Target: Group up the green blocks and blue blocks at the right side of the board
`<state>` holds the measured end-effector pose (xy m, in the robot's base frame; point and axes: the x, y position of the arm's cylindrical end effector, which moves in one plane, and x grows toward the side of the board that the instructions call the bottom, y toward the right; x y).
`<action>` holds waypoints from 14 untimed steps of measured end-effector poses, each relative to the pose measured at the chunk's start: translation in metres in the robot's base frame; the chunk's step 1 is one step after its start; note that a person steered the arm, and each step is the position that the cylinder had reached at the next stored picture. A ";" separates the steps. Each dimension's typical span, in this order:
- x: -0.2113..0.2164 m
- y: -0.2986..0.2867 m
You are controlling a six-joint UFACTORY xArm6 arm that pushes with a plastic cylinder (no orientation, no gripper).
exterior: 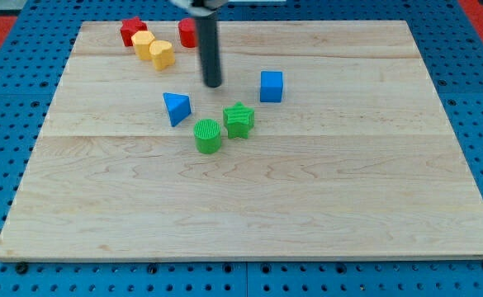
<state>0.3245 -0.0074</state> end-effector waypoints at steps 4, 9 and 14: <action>0.036 -0.025; 0.099 0.024; 0.141 -0.102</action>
<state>0.4652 -0.1089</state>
